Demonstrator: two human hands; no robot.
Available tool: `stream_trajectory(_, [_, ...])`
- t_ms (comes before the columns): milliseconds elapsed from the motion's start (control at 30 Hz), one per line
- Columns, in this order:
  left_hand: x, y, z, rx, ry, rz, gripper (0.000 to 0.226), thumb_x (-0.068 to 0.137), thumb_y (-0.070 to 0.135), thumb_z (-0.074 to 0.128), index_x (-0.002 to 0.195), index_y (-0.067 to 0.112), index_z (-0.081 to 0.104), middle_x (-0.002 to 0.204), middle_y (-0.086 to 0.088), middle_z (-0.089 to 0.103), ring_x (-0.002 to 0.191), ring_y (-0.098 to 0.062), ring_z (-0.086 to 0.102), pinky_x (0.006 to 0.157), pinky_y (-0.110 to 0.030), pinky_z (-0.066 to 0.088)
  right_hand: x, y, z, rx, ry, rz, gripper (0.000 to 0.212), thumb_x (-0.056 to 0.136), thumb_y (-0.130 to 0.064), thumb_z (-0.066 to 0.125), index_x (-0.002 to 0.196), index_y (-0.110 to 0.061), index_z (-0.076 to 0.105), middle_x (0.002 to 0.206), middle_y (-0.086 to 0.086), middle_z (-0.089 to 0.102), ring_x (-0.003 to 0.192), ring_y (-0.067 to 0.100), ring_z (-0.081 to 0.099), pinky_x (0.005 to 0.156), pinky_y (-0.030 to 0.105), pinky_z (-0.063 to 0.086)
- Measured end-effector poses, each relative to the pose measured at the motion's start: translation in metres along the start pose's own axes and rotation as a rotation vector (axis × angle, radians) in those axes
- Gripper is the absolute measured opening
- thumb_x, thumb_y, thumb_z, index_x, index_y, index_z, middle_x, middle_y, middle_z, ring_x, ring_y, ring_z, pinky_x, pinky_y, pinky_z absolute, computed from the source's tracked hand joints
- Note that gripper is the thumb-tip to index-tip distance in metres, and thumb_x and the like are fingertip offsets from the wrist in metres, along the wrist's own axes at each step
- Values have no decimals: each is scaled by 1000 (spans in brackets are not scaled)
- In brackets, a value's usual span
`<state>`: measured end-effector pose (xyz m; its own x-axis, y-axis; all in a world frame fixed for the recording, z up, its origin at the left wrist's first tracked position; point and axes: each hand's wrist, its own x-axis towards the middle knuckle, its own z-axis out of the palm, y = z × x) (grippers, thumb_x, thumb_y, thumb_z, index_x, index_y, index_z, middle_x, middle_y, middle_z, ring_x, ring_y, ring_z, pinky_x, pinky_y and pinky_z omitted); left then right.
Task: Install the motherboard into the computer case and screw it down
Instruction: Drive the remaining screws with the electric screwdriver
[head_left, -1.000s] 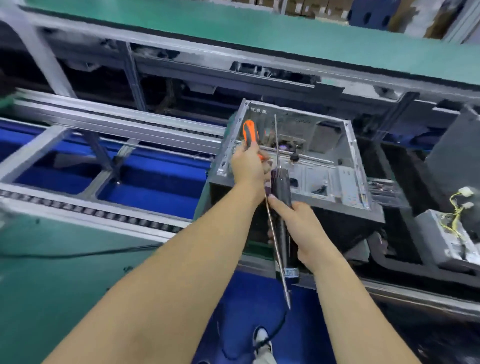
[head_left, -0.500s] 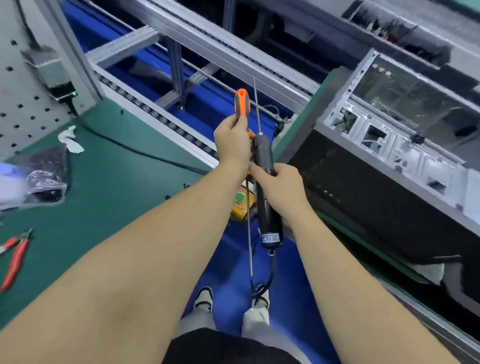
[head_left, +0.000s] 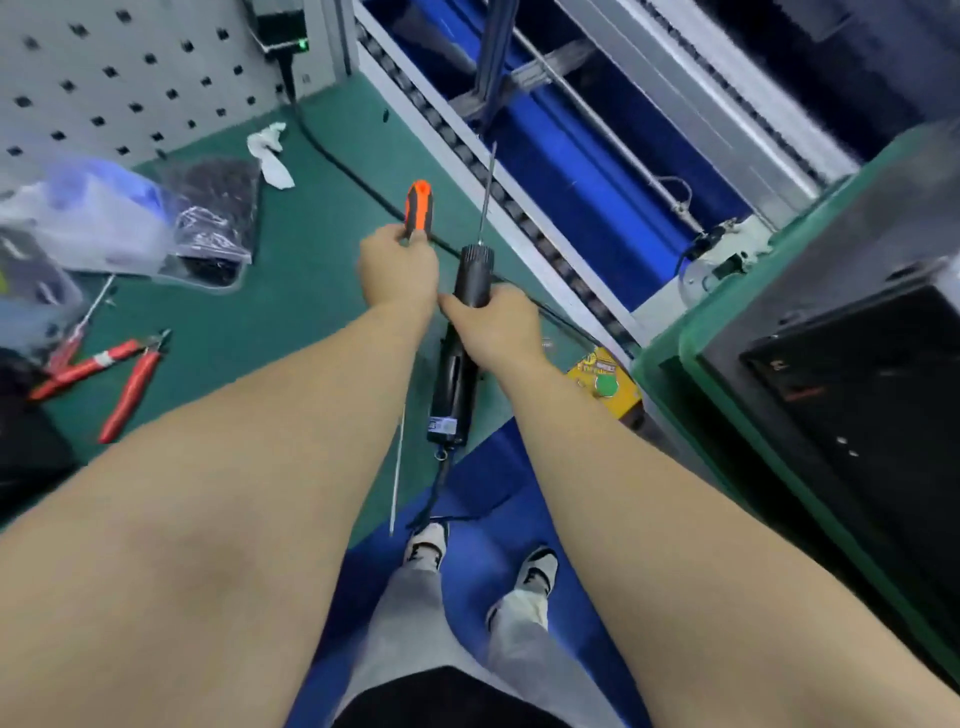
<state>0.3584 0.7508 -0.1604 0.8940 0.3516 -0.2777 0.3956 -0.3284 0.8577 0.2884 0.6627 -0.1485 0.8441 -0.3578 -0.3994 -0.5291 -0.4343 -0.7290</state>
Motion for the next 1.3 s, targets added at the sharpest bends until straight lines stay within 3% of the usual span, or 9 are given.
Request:
stream_trajectory(133, [29,-23,-22,165,-7,48,19,93,27,59,103,18,72,99,-4,71,94,-28,63,74,-30,47,13,-11,38,-120,-11,50,31,83,-44,75,79,-17,60,88,7,68,85,29,66,70,37,55])
stream_trajectory(300, [41,-46,-35,227,-6,47,19,95,26,61,109,17,69,106,-3,71,98,-26,64,85,-37,53,20,-11,59,-209,-35,124,33,79,-43,78,69,-22,54,79,4,63,81,31,69,71,42,61])
stream_trajectory(500, [47,-64,-36,337,-8,28,21,97,28,58,114,19,64,112,-4,63,104,-27,59,83,-39,50,21,-10,69,-245,-15,129,41,80,-44,79,68,-22,47,70,-3,50,58,16,51,46,24,31])
stream_trajectory(767, [27,-43,-23,530,100,139,30,93,22,48,121,18,57,125,-7,51,118,-30,44,95,-43,36,16,-10,46,-194,-55,79,37,91,-41,71,81,-13,49,77,1,51,69,26,53,53,30,37])
stream_trajectory(900, [6,-21,-3,566,-22,316,33,92,23,47,123,18,57,131,-7,50,123,-30,41,98,-43,33,11,-5,19,-157,-44,52,24,95,-29,62,108,-8,63,93,3,61,89,28,59,73,35,51])
stream_trajectory(1067, [-27,9,31,574,-194,489,29,95,26,44,118,18,59,122,-4,56,115,-27,45,99,-42,33,6,12,-28,-111,26,71,33,95,-23,59,127,-11,62,124,8,66,103,24,59,82,31,45])
stream_trajectory(1133, [-43,27,46,536,-283,535,25,95,27,43,110,17,61,114,-4,59,109,-26,48,97,-43,38,2,20,-53,-72,65,62,33,94,-19,60,125,-11,64,121,7,67,103,23,61,76,28,42])
stream_trajectory(1233, [-71,57,72,467,-421,544,21,93,27,43,92,17,62,98,-3,64,96,-29,55,83,-42,47,-1,34,-91,-50,148,53,13,89,-9,53,101,-13,60,95,5,65,74,19,56,55,23,36])
stream_trajectory(1300, [-89,67,91,509,-588,560,24,93,24,43,101,19,66,102,-4,68,98,-29,59,82,-41,51,-5,48,-115,-79,196,69,16,89,-6,52,98,-19,57,88,3,60,65,14,47,47,21,28])
